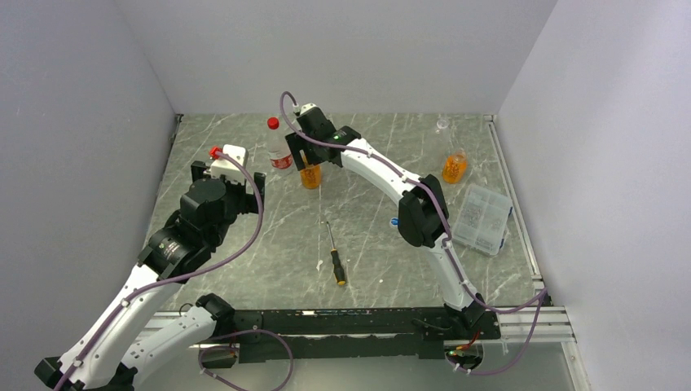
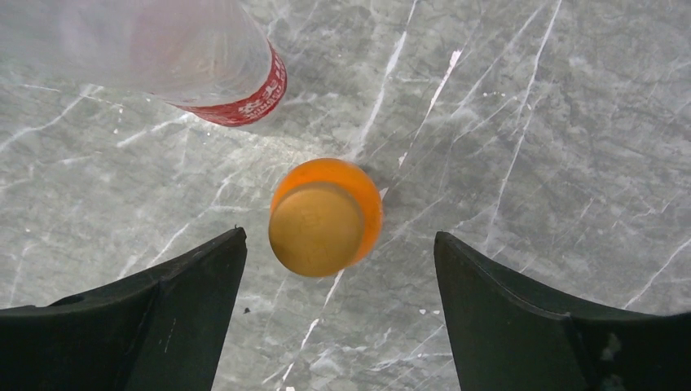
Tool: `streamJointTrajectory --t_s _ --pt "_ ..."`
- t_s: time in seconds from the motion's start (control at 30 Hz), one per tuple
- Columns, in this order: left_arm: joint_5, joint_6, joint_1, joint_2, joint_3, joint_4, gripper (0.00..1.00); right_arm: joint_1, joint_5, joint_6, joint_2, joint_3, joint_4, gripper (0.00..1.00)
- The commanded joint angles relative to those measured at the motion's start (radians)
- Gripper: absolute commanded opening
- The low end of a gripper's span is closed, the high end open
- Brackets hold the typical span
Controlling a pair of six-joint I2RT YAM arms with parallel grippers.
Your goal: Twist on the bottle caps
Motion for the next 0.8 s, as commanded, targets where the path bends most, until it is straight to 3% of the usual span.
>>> streamJointTrajectory --t_s 0.0,0.27,0.4,0.6,0.77 --pt "-0.002 -0.015 0.001 -0.002 0.048 0.007 0.99 -0.005 -0.023 0.015 -0.039 0.053 -0.004 0.88" --pt "0.052 -0.032 0.001 0.005 0.055 0.013 0.99 -0.024 -0.039 0.058 -0.200 -0.017 -0.049 0.91" --pt "0.140 -0.051 0.001 0.032 0.074 0.015 0.99 -0.073 -0.043 0.107 -0.379 -0.173 -0.041 0.99" --pt "0.214 -0.079 0.001 0.076 0.079 0.036 0.99 -0.199 -0.002 0.187 -0.671 -0.477 -0.036 1.00" --pt "0.239 -0.075 0.002 0.107 0.075 0.061 0.99 -0.327 0.074 0.196 -0.841 -0.631 -0.051 1.00"
